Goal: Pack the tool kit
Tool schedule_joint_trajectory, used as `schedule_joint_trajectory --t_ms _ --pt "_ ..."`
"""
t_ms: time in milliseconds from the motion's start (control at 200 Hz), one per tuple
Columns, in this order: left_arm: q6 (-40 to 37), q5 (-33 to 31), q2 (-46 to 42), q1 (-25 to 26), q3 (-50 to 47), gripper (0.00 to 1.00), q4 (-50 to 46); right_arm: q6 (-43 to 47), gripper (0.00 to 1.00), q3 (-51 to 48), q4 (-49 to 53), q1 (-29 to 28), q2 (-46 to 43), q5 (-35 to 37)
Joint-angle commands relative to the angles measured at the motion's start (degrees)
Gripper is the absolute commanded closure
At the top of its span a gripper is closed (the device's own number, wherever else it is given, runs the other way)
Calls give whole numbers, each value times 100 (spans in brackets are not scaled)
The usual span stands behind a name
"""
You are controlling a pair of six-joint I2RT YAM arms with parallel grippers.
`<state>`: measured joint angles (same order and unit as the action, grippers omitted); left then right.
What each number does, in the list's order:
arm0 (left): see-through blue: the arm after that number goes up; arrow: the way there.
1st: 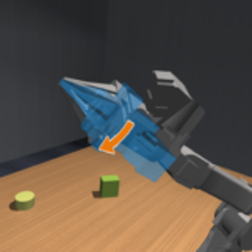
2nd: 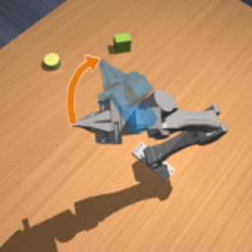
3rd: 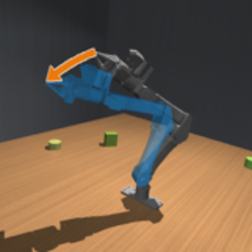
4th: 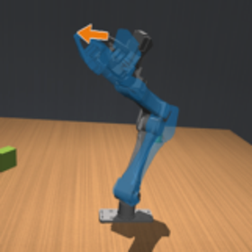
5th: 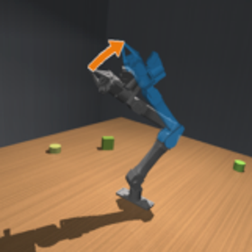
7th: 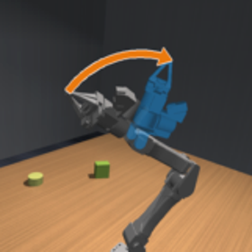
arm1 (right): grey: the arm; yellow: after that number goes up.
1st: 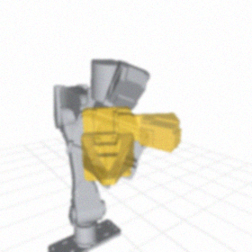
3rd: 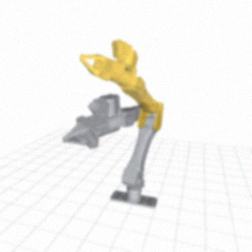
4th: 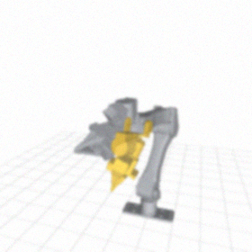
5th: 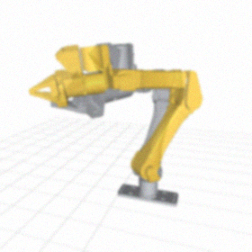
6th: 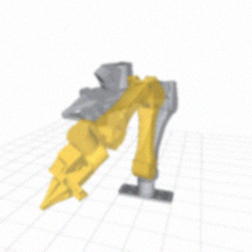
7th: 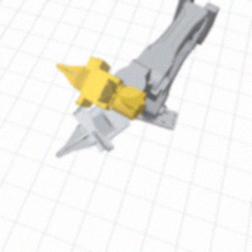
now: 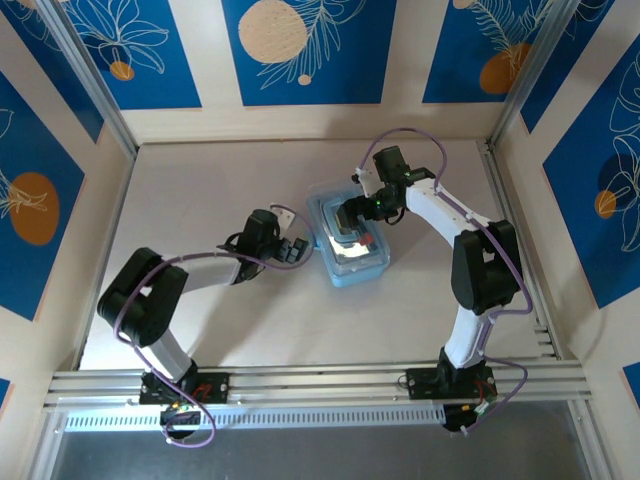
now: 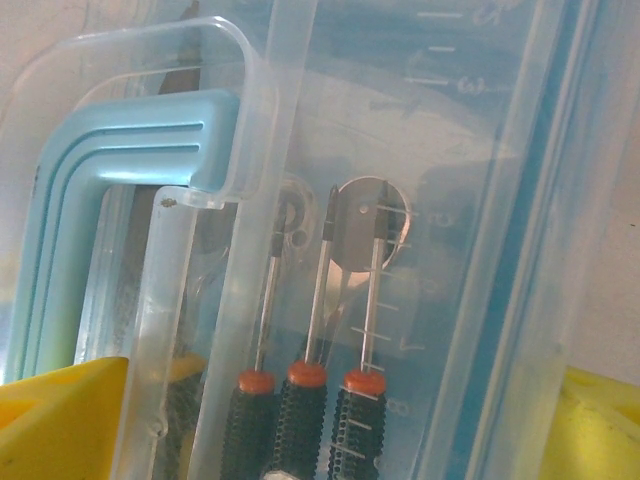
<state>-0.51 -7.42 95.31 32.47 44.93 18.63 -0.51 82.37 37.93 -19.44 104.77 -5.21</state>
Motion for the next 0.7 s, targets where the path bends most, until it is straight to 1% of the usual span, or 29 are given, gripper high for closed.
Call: schedule_joint_trajectory --t_ms 0,695 --pt "-76 -68 -58 -41 191 0 110 25 5 -309 710 -121 114 -383" --pt "172 241 252 -39 478 0 184 34 5 -330 697 -104 123 -437"
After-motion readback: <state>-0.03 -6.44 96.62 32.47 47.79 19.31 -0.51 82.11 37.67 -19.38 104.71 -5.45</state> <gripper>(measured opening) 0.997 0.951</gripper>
